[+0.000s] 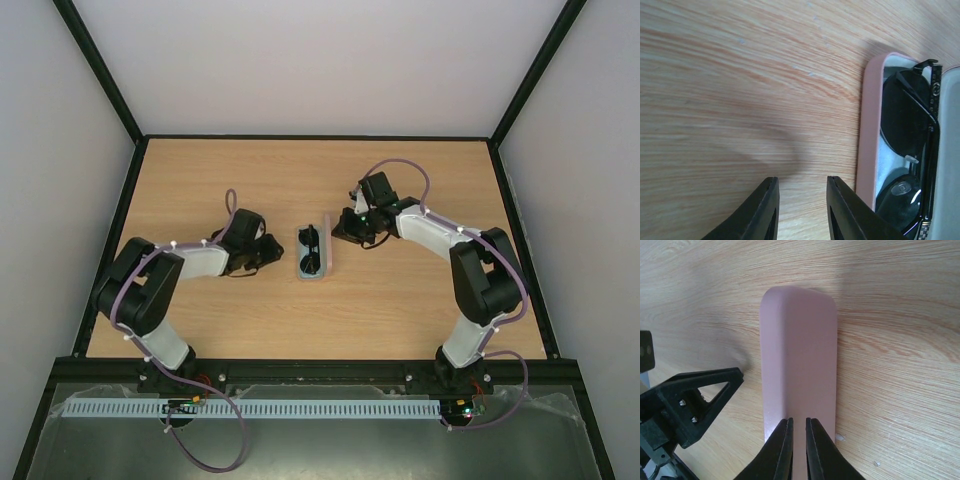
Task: Organize the sunglasses
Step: Close the sunglasses case at the center of the board.
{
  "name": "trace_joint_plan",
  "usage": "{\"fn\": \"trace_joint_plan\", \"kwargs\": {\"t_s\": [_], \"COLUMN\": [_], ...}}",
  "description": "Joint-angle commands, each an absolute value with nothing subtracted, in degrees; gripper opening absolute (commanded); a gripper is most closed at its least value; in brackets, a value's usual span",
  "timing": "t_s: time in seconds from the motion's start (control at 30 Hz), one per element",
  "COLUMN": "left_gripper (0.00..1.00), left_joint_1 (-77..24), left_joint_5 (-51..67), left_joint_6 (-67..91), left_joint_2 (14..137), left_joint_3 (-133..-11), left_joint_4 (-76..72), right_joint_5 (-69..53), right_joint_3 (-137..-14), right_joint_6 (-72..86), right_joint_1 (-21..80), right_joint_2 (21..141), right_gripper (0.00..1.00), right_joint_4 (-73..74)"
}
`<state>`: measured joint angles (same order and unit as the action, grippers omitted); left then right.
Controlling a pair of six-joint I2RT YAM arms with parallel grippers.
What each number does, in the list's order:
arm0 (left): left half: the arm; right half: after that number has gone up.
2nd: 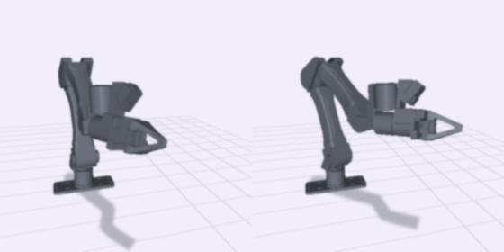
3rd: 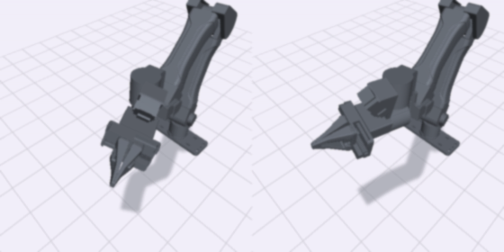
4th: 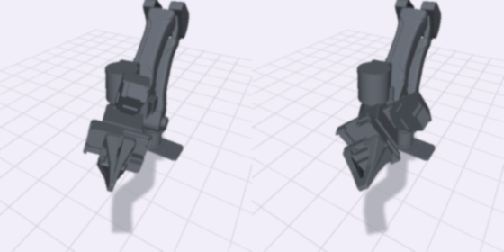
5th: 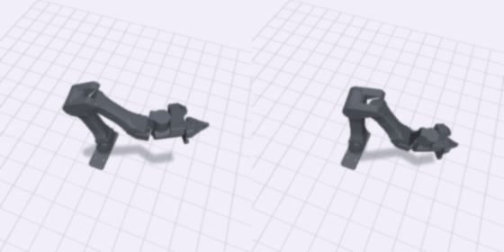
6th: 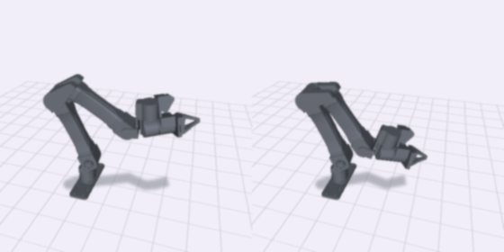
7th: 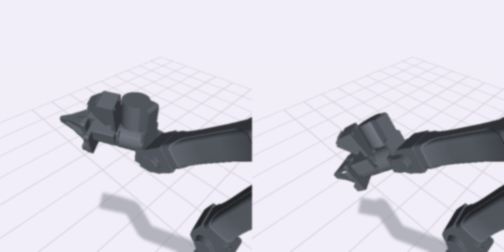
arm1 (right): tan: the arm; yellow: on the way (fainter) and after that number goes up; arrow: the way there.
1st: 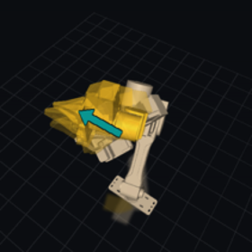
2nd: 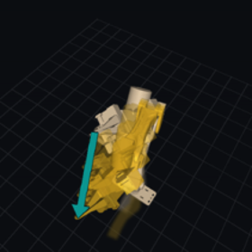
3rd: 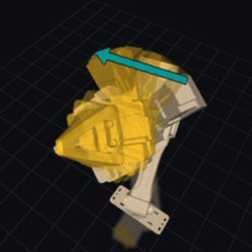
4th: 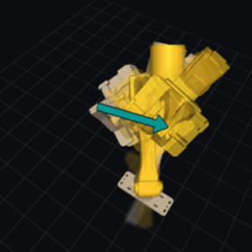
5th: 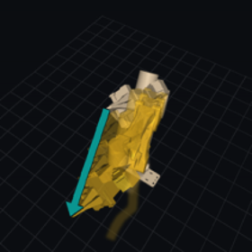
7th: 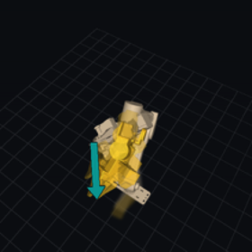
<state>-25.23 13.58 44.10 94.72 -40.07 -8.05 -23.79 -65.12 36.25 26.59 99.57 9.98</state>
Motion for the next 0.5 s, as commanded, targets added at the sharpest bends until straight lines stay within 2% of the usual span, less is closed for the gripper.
{"fn": "trace_joint_plan", "kwargs": {"t_s": [0.0, 0.47], "left_gripper": [0.28, 0.23], "left_joint_1": [-26.28, -28.6], "left_joint_5": [14.15, 14.91], "left_joint_6": [44.81, 46.73], "left_joint_2": [97.36, 102.85], "left_joint_3": [-41.16, -41.98], "left_joint_4": [-9.36, -13.3], "right_joint_5": [-26.56, -27.43], "right_joint_3": [-66.14, -65.42], "right_joint_6": [36.15, 37.94], "right_joint_1": [26.46, 27.46], "right_joint_2": [100.04, 99.96], "right_gripper": [0.09, 0.08], "right_joint_4": [9.03, 8.08]}}
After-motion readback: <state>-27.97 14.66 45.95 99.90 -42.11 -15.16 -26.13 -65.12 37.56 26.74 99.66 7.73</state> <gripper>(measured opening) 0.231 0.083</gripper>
